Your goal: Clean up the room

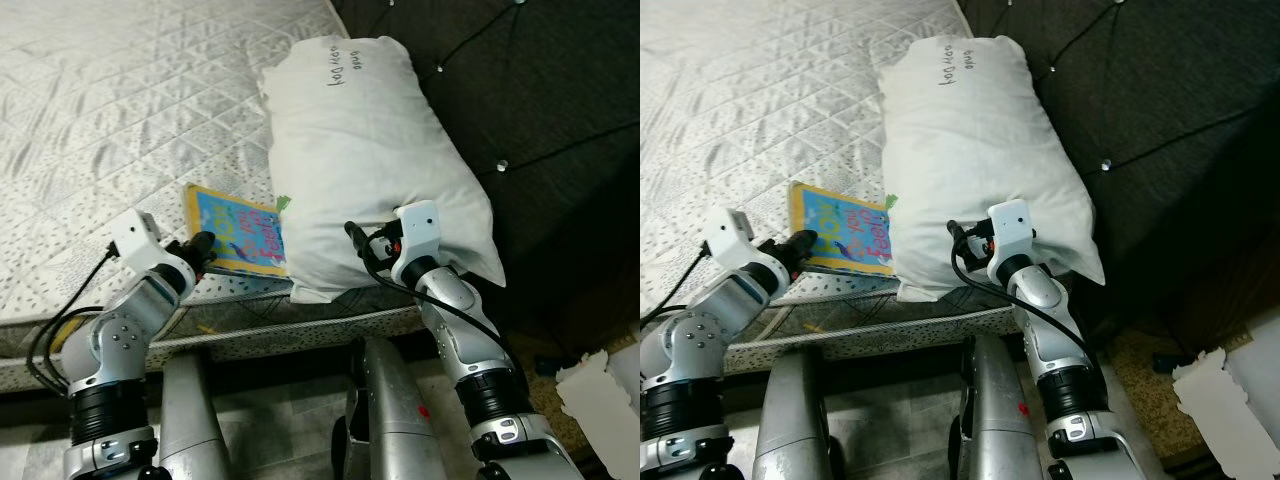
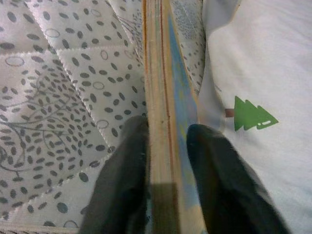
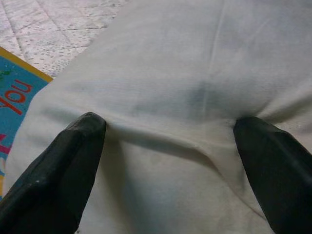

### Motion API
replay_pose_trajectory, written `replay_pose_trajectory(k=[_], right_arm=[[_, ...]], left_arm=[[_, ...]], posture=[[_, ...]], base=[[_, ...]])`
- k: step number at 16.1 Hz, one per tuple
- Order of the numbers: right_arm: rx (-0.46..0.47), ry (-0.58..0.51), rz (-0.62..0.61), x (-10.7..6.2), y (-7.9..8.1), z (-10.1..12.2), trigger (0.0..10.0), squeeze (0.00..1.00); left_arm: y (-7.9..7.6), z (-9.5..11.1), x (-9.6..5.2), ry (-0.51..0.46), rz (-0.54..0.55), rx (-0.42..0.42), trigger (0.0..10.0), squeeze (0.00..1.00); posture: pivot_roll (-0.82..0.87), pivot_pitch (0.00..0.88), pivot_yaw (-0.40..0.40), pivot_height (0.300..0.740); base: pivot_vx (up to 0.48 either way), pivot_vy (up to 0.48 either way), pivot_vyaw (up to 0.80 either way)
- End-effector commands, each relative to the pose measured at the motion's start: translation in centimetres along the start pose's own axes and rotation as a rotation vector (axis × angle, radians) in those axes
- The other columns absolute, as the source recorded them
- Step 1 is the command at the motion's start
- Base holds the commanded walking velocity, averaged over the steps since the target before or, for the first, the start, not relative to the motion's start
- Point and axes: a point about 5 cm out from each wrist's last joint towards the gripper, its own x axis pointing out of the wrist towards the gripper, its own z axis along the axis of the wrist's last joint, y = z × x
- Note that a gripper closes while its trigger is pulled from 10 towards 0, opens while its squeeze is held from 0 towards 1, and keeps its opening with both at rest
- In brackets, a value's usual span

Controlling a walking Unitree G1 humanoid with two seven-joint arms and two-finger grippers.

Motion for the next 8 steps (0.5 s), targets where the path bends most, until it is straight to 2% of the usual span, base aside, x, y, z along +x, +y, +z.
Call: replay_pose_trajectory(k=[1, 8], right_arm=[[-0.012, 0.007, -0.005, 0.1, -0.2, 0.0, 10.0, 0.0], [0.003, 0.009, -0.002, 0.4, 0.2, -0.2, 10.0, 0.0]], left_arm=[[0.2, 0.5, 0.0, -0.022, 0.018, 0.022, 10.0, 1.0], [1.5, 1.1, -0.4, -0.049, 0.076, 0.065, 10.0, 1.0]], posture=[[-0.02, 0.065, -0.099, 0.504], [-0.01, 0.065, -0.087, 0.504]], base=[[0.0, 0.0, 0.0], [0.0, 0.0, 0.0]])
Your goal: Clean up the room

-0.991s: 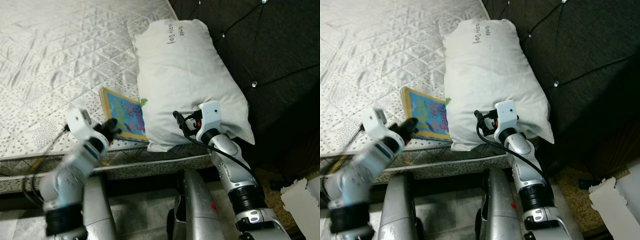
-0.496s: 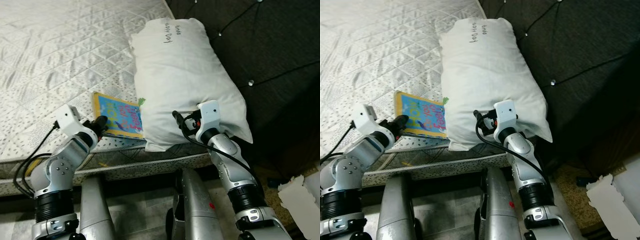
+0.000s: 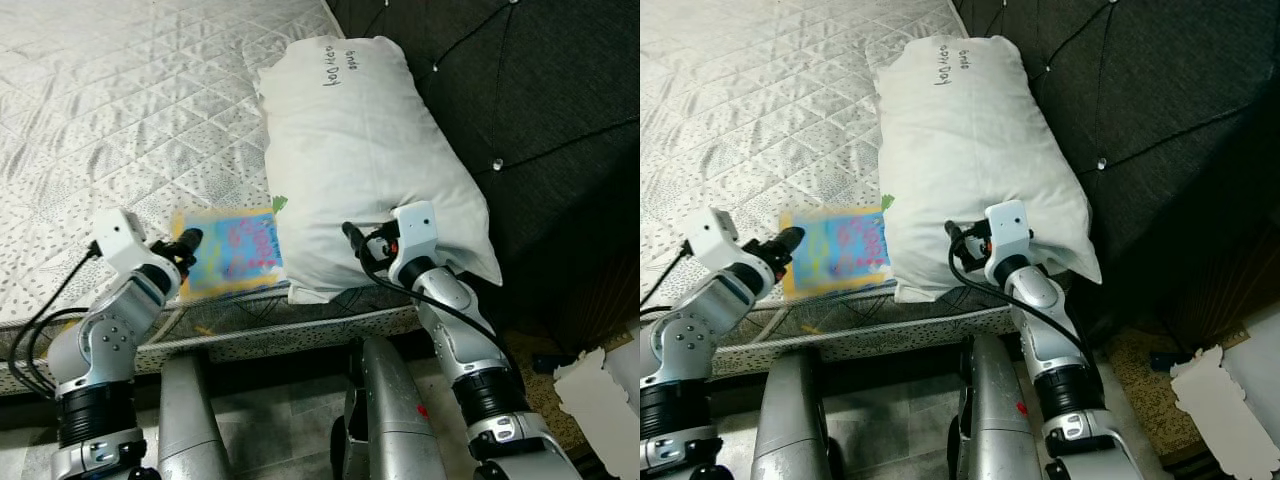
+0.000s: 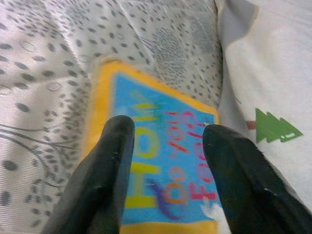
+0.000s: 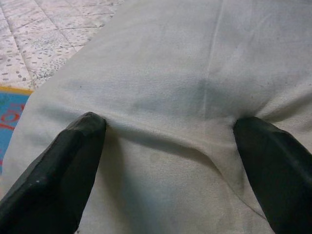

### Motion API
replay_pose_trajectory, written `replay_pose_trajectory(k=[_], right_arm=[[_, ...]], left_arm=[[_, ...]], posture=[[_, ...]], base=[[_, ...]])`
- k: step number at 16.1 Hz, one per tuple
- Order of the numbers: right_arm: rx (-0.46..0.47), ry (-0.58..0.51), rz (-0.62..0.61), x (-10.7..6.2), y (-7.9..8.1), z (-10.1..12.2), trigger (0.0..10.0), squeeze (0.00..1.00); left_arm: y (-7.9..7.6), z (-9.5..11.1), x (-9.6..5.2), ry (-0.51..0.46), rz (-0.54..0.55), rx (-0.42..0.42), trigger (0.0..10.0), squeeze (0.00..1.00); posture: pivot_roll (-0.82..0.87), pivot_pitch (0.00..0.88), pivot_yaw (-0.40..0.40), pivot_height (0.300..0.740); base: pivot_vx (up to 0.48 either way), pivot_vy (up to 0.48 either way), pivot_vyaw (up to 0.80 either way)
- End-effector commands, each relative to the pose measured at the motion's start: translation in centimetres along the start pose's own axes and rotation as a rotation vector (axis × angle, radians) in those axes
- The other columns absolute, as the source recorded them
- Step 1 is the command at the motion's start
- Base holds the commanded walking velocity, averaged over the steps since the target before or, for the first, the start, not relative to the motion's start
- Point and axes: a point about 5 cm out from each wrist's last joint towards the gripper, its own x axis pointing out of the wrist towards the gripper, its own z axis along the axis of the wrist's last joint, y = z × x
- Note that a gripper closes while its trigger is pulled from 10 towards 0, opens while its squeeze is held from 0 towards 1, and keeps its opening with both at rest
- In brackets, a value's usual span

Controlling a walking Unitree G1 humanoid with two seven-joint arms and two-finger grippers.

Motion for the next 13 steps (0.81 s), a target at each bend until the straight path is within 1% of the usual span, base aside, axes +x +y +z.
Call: replay_pose_trajectory(k=[1, 2, 3, 4, 5, 6, 7, 8, 9, 11, 12, 13], right_arm=[[0.002, 0.008, -0.006, 0.2, -0.1, 0.0, 10.0, 0.0], [0.003, 0.008, -0.006, 0.2, 0.0, 0.0, 10.0, 0.0], [0.005, 0.009, -0.006, 0.2, 0.0, -0.1, 10.0, 0.0], [0.007, 0.009, -0.008, 0.3, 0.0, -0.1, 10.0, 0.0], [0.009, 0.01, -0.008, 0.3, 0.0, -0.1, 10.0, 0.0], [0.009, 0.011, -0.007, 0.3, 0.0, -0.1, 10.0, 0.0], [0.009, 0.011, -0.006, 0.4, 0.0, -0.1, 10.0, 0.0], [0.008, 0.011, -0.006, 0.4, 0.0, -0.1, 10.0, 0.0], [0.002, 0.012, -0.001, 0.5, 0.1, -0.1, 10.0, 0.0], [-0.001, 0.011, -0.002, 0.5, 0.1, -0.1, 10.0, 0.0], [-0.001, 0.009, -0.006, 0.5, 0.0, -0.1, 10.0, 0.0], [-0.001, 0.008, -0.007, 0.5, 0.0, -0.1, 10.0, 0.0]], left_arm=[[0.5, 0.2, 0.0, -0.009, 0.023, 0.009, 10.0, 1.0], [0.7, 0.4, 0.0, -0.012, 0.032, 0.017, 10.0, 1.0], [1.3, 0.8, 0.0, -0.034, 0.07, 0.022, 10.0, 1.0], [1.5, 1.0, 0.0, -0.04, 0.078, 0.036, 10.0, 1.0], [1.2, 1.1, 0.0, -0.048, 0.073, 0.063, 10.0, 1.0], [0.3, 0.8, 0.1, -0.049, 0.045, 0.094, 10.0, 1.0], [-0.2, 0.6, 0.1, -0.05, 0.032, 0.117, 10.0, 1.0], [-1.5, -0.4, 0.3, -0.018, -0.012, 0.125, 10.0, 1.0], [-3.1, -2.6, 0.6, 0.045, -0.056, 0.2, 10.0, 1.0], [-4.5, -5.0, 0.8, 0.103, -0.096, 0.236, 10.0, 1.0], [-5.7, -6.3, 0.9, 0.127, -0.122, 0.252, 10.0, 1.0], [-6.6, -7.4, 0.7, 0.151, -0.144, 0.262, 10.0, 1.0]], posture=[[-0.01, 0.065, -0.086, 0.504], [-0.01, 0.065, -0.085, 0.504], [-0.01, 0.063, -0.083, 0.504], [-0.01, 0.062, -0.083, 0.504], [-0.01, 0.061, -0.083, 0.504], [-0.01, 0.061, -0.083, 0.504], [-0.01, 0.061, -0.083, 0.504], [-0.01, 0.059, -0.086, 0.504], [-0.01, 0.058, -0.086, 0.504], [-0.02, 0.059, -0.085, 0.504], [-0.02, 0.059, -0.085, 0.504], [-0.02, 0.06, -0.082, 0.504]], base=[[0.0, 0.0, 0.0], [0.0, 0.0, 0.0], [0.0, 0.0, 0.0], [0.0, 0.0, 0.0], [0.0, 0.0, 0.0], [0.0, 0.0, 0.0], [0.0, 0.0, 0.0], [0.0, 0.0, 0.0], [0.0, 0.0, 0.0], [0.0, 0.0, 0.0], [0.0, 0.0, 0.0], [0.0, 0.0, 0.0]])
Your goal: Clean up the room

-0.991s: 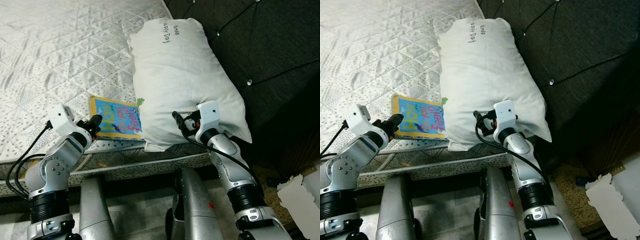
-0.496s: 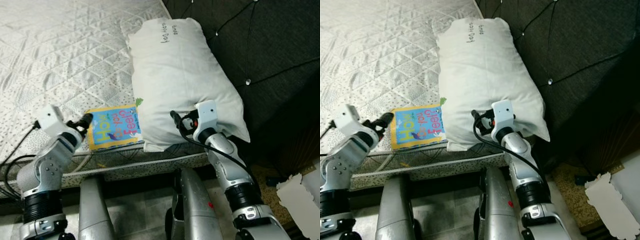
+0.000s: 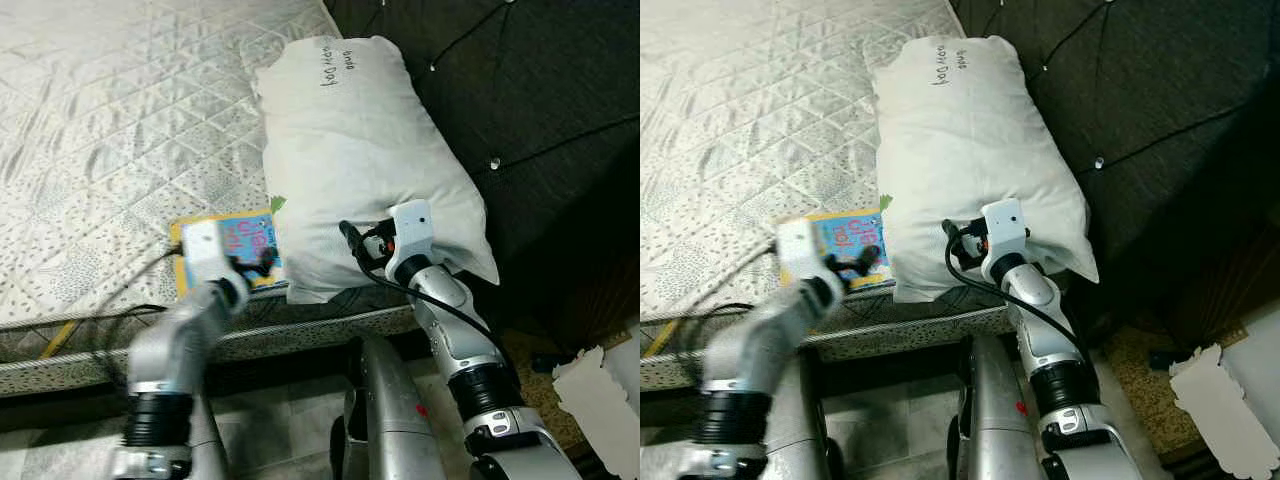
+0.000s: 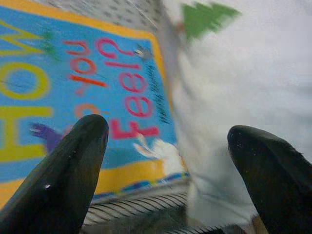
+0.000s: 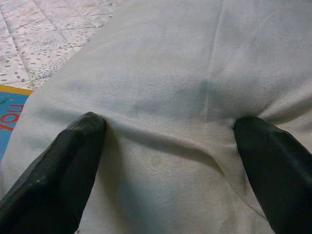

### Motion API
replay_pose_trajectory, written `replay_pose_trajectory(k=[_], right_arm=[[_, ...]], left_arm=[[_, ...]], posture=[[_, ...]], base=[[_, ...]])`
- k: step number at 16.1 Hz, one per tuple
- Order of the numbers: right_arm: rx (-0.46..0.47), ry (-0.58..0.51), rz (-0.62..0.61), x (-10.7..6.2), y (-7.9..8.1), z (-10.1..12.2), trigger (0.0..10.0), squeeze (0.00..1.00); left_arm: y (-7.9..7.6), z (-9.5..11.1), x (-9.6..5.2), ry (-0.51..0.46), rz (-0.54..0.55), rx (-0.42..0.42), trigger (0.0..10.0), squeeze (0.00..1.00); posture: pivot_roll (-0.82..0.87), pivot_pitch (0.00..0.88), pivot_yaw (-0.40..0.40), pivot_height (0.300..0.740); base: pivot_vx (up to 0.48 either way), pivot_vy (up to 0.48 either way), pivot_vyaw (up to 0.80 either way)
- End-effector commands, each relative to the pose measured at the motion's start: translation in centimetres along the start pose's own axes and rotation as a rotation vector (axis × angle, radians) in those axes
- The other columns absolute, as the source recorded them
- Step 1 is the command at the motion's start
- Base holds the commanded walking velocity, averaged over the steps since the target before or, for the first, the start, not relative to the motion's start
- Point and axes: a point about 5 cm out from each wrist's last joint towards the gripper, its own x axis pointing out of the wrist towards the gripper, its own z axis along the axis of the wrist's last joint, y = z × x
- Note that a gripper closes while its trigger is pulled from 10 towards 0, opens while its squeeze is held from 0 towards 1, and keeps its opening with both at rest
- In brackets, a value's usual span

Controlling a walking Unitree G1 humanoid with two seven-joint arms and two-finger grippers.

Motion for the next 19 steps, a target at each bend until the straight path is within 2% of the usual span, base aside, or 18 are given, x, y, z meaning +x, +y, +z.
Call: replay_pose_trajectory(k=[1, 3, 4, 5, 8, 9, 10, 13, 15, 17, 19], right_arm=[[-0.003, 0.007, -0.003, 0.1, -0.2, -0.1, 10.0, 0.0], [-0.003, 0.009, -0.006, 0.1, -0.2, -0.1, 10.0, 0.0], [-0.004, 0.009, -0.007, 0.1, -0.2, -0.2, 10.0, 0.0], [-0.006, 0.011, -0.007, 0.1, -0.2, -0.2, 10.0, 0.0], [-0.016, 0.016, 0.01, 0.3, 0.1, -0.3, 10.0, 0.0], [-0.017, 0.015, 0.017, 0.5, 0.3, -0.3, 10.0, 0.0], [-0.015, 0.016, 0.024, 0.6, 0.5, -0.3, 10.0, 0.0], [-0.013, 0.012, 0.051, 1.1, 1.2, -0.1, 10.0, 0.0], [-0.014, 0.0, 0.061, 1.5, 1.6, 0.1, 10.0, 0.0], [-0.015, -0.004, 0.062, 1.6, 1.6, 0.2, 10.0, 0.0], [-0.017, -0.009, 0.06, 1.7, 1.5, 0.3, 10.0, 0.0]], left_arm=[[-1.3, -1.1, 0.1, 0.027, -0.021, 0.028, 10.0, 1.0], [-2.7, -1.9, -0.1, 0.039, -0.051, 0.051, 10.0, 1.0], [-3.0, -2.2, -0.2, 0.039, -0.052, 0.094, 10.0, 1.0], [-3.0, -2.4, -0.4, 0.031, -0.031, 0.16, 10.0, 1.0], [-1.9, -3.0, -1.3, 0.0, 0.09, 0.154, 10.0, 1.0], [-0.9, -3.1, -1.8, -0.027, 0.172, 0.123, 10.0, 0.27], [-0.1, -3.2, -2.3, -0.036, 0.212, 0.106, 10.0, 0.0], [0.8, -4.1, -2.8, -0.006, 0.246, 0.071, 10.0, 0.0], [0.7, -4.9, -2.6, 0.027, 0.248, 0.079, 10.0, 0.0], [0.8, -4.9, -2.4, 0.018, 0.262, 0.08, 10.0, 0.0], [1.6, -4.8, -2.3, 0.008, 0.29, 0.07, 10.0, 0.0]], posture=[[-0.02, 0.059, -0.077, 0.504], [-0.02, 0.059, -0.077, 0.504], [-0.02, 0.058, -0.075, 0.504], [-0.01, 0.059, -0.078, 0.504], [0.02, 0.057, -0.09, 0.504], [0.03, 0.057, -0.093, 0.504], [0.04, 0.058, -0.098, 0.504], [0.07, 0.057, -0.113, 0.504], [0.07, 0.052, -0.116, 0.504], [0.07, 0.048, -0.118, 0.504], [0.06, 0.044, -0.117, 0.504]], base=[[0.0, 0.0, 0.0], [0.0, 0.0, 0.0], [0.0, 0.0, 0.0], [0.0, 0.0, 0.0], [0.0, 0.0, 0.0], [0.0, 0.0, 0.0], [0.0, 0.0, 0.0], [0.0, 0.0, 0.0], [0.0, 0.0, 0.0], [0.0, 0.0, 0.0], [0.0, 0.0, 0.0]])
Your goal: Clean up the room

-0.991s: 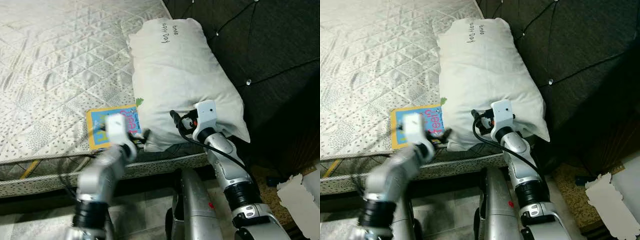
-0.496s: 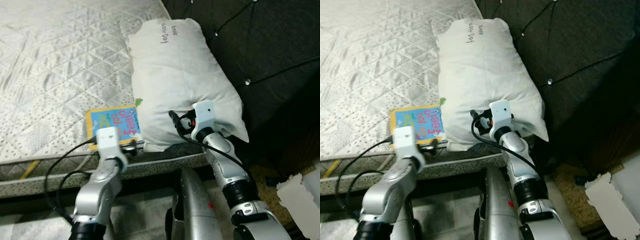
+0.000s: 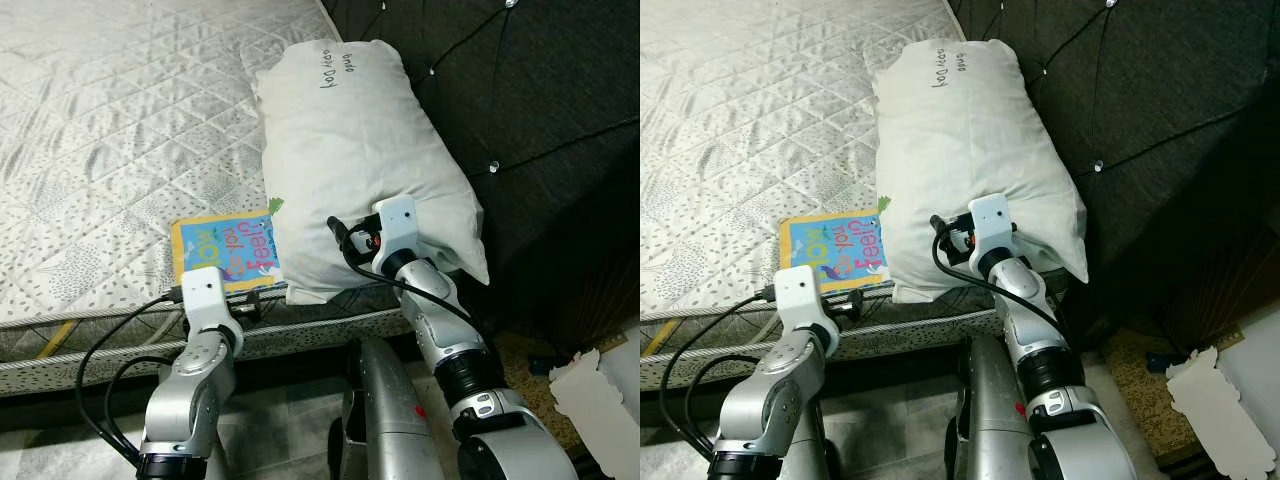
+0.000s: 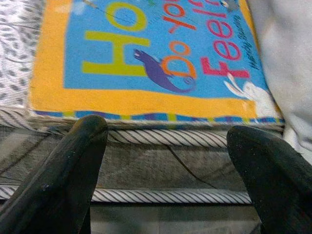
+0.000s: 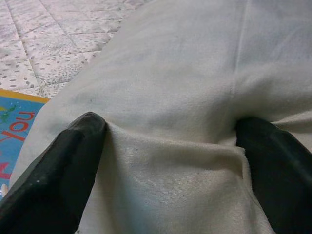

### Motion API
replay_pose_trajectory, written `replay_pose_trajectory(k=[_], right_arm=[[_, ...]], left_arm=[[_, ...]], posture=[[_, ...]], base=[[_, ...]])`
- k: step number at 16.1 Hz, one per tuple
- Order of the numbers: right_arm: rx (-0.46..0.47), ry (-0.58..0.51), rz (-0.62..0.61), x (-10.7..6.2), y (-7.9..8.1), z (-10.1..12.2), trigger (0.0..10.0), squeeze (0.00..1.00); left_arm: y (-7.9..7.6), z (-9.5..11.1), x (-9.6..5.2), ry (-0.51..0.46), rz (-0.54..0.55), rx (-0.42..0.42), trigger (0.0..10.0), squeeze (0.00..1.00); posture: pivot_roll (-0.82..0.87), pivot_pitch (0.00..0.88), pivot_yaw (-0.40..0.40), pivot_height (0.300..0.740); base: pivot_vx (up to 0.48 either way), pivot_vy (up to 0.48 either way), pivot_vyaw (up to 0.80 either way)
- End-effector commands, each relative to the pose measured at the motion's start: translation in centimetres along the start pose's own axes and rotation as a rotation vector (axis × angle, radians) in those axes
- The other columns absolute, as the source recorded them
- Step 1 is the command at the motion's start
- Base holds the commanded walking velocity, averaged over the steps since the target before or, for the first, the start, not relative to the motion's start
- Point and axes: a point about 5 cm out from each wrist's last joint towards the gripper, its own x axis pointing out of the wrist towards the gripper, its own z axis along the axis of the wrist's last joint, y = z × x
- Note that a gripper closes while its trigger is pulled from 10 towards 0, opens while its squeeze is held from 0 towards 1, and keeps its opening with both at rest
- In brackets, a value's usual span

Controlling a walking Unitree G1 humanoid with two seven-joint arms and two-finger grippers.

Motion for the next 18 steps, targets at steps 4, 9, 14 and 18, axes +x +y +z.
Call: replay_pose_trajectory(k=[4, 9, 14, 18], right_arm=[[-0.018, -0.006, 0.016, 0.2, -0.1, 0.2, 10.0, 0.0], [-0.021, -0.002, 0.015, 0.2, -0.2, 0.1, 10.0, 0.0], [-0.018, -0.002, 0.008, 0.2, -0.3, 0.1, 10.0, 0.0], [-0.017, -0.003, 0.006, 0.3, -0.3, 0.1, 10.0, 0.0]], left_arm=[[0.6, -0.5, 0.5, 0.004, 0.044, -0.031, 10.0, 0.0], [2.1, 0.7, 0.2, -0.05, 0.088, -0.021, 10.0, 0.0], [3.0, 1.3, 0.3, -0.071, 0.111, -0.027, 10.0, 0.0], [4.2, 1.6, 0.4, -0.075, 0.14, -0.015, 10.0, 0.0]], posture=[[0.06, 0.043, -0.119, 0.504], [0.06, 0.047, -0.12, 0.504], [0.06, 0.051, -0.116, 0.504], [0.06, 0.05, -0.116, 0.504]], base=[[0.0, 0.0, 0.0], [0.0, 0.0, 0.0], [0.0, 0.0, 0.0], [0.0, 0.0, 0.0]])
